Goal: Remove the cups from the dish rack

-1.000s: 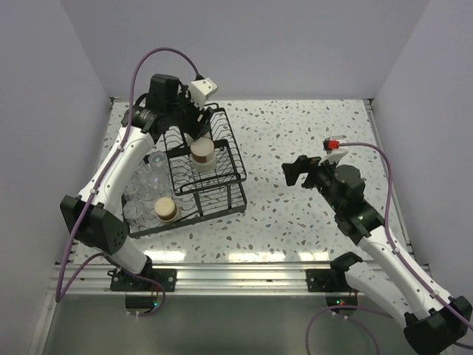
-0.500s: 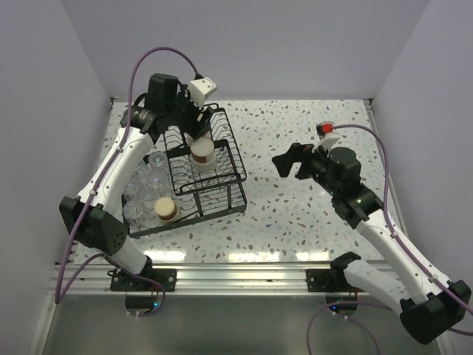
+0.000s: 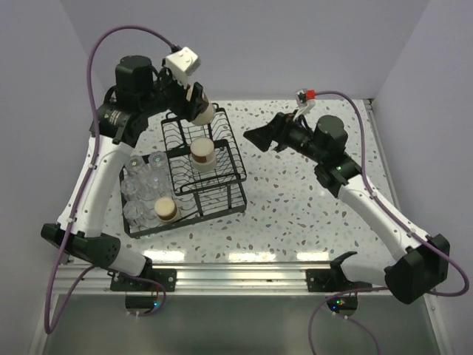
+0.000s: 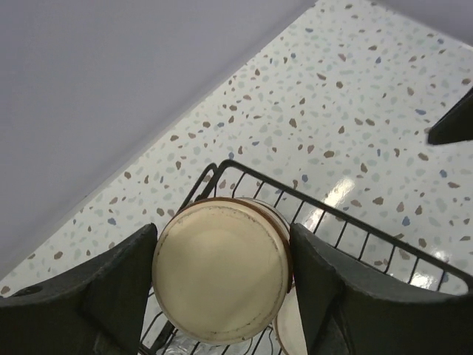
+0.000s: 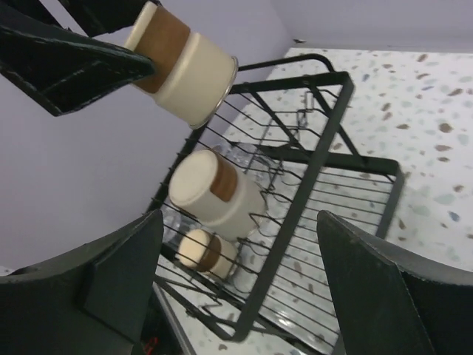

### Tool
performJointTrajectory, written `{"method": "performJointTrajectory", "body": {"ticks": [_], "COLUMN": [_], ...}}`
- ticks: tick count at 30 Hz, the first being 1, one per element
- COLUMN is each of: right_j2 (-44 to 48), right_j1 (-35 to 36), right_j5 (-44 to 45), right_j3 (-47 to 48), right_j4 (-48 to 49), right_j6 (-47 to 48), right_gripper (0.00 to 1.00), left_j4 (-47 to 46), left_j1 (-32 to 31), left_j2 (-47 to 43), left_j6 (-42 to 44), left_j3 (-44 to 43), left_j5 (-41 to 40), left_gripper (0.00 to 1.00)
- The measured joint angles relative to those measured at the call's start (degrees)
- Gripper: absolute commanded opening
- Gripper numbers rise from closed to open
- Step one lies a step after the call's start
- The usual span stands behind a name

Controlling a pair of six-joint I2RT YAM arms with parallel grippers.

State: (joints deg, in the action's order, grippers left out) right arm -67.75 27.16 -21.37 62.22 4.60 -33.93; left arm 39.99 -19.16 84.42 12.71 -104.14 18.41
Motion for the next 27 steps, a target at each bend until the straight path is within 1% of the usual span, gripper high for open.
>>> {"method": "performJointTrajectory", "body": {"ticks": [2,4,7,12,15,17,19,20,23,27], "right_j2": [-3.15,-5.79,-7.78,-8.26,-9.31,-10.88,-13.05,-14.14,-16.79,-18.49], "right_j1": [0.37,0.79,1.49,3.76,5.49,6.29,6.99,7.3,7.85,8.44], "right_j5": [-3.13,-5.73,-8.2,-9.9,-9.97,-9.92,-9.79,-9.68,-9.51,-9.62], "right_j3": [0.02,0.02,-0.09,-0.02,0.63,1.51,2.64,3.06,3.32,3.32], "right_j4": [5.33,10.95,18.69,30.67,36.15,39.39,41.75,42.84,45.44,47.36], "right_j6": [-2.95,-6.08,-10.16,-14.08,-16.06,-17.79,-19.56,-20.39,-22.64,-24.44], "right_gripper": [0.86,0.83,0.79,0.78,0.73,0.68,0.65,0.61,0.53,0.52], "left_j4": [0.5,-0.39,-1.9,-3.45,-4.48,-5.16,-5.6,-5.92,-6.67,-8.92], "left_j1": [0.02,0.02,0.04,0.09,0.09,0.09,0.11,0.11,0.11,0.31], "left_j2": [0.33,-0.33,-2.27,-4.85,-5.11,-5.11,-5.11,-5.14,-5.46,-6.6], "left_j6": [-1.6,-3.23,-4.85,-7.61,-9.09,-9.79,-10.38,-10.58,-10.69,-12.31], "left_j3": [-4.57,-7.37,-8.66,-8.87,-8.83,-8.74,-8.63,-8.48,-7.06,-1.97], "left_j5": [2.1,4.28,7.06,12.07,14.97,16.24,17.31,17.75,19.08,20.87], "left_gripper": [0.0,0.0,0.0,0.0,0.0,0.0,0.0,0.0,0.0,0.0]}}
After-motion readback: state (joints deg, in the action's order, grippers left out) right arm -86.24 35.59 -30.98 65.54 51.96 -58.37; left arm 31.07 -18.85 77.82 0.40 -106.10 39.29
